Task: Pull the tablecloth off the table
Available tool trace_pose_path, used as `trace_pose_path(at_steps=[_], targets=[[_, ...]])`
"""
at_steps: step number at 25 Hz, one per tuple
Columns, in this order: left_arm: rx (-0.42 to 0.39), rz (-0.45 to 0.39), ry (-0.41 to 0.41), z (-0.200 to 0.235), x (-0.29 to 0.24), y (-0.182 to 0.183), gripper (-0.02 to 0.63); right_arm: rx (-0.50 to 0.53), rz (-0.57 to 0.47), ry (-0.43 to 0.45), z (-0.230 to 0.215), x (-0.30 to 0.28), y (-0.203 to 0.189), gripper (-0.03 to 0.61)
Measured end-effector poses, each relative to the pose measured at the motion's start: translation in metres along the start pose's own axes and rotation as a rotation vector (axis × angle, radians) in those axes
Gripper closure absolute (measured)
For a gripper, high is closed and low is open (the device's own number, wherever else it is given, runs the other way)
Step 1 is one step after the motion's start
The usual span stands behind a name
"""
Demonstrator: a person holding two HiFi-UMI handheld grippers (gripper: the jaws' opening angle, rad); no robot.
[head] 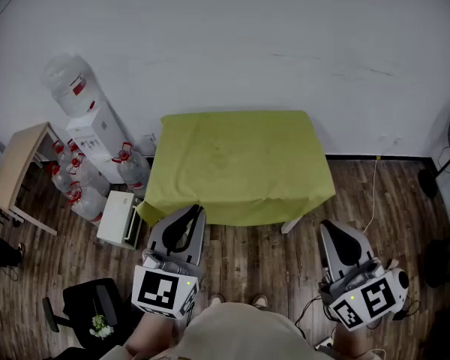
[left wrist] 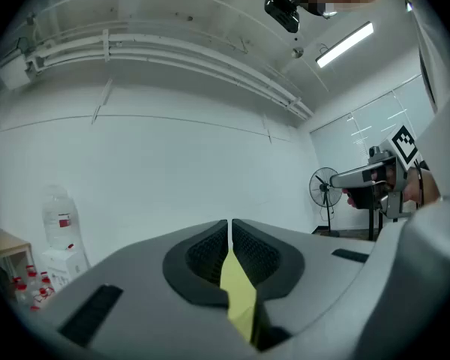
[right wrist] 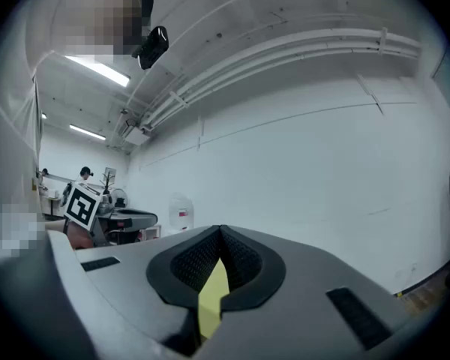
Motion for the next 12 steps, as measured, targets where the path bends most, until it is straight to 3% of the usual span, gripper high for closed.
trace_pose_path(at_steps=[12], targets=[[-0.033, 0.036, -0.006, -0.022, -0.003, -0.002, 0.58, -0.015, -0.007, -0.032, -0.024, 0.017, -0.007, 0.549]])
Point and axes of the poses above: the fingertips, and each gripper's own axes: x backward along the fingers, z to its left, y out of its top, the point moved 7 cm from there along x, backward along the fingers, and after that the axes turned 8 degrees about -z, right-handed, at the moved point
